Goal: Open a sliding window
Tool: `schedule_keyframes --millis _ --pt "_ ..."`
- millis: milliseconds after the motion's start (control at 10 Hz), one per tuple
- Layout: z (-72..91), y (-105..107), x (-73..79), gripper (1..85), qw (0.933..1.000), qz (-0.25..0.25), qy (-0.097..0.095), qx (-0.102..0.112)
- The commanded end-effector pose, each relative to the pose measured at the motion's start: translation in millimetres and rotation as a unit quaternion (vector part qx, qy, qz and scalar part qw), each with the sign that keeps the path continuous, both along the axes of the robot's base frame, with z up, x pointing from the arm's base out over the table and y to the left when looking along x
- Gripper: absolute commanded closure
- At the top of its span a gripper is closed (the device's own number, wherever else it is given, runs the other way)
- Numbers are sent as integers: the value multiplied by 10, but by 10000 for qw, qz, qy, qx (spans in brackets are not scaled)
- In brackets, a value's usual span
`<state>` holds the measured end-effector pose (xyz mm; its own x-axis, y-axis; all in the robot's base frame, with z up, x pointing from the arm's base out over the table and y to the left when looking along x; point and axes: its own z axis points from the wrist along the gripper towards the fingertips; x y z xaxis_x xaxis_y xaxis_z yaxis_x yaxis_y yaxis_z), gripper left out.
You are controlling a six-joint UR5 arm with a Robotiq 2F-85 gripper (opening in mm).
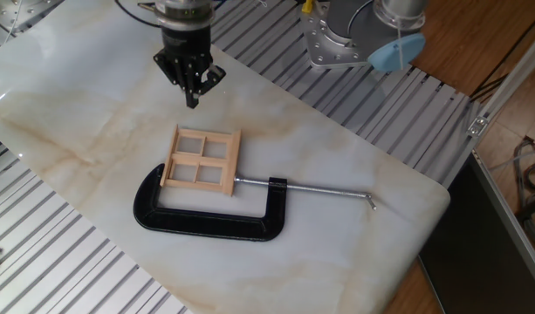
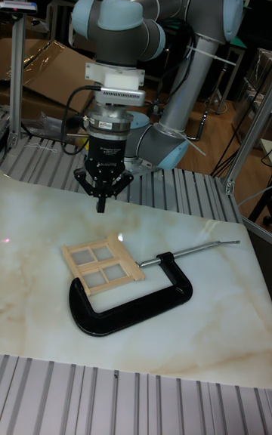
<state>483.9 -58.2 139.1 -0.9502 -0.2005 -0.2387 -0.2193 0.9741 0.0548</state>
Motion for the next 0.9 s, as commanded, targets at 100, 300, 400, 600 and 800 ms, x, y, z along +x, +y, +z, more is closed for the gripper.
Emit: schedule_keyframes --millis 100,300,400,600,800 --pt "-9 -113 -80 850 9999 33 44 -147" --pt "-34 -229 -174 850 9991 6 231 -369" --pt "-41 -272 -205 850 9986 -98 298 -432" --pt "-43 -351 -219 850 9973 -372 337 -532" --pt "-49 -339 -258 850 9964 -557 422 -476"
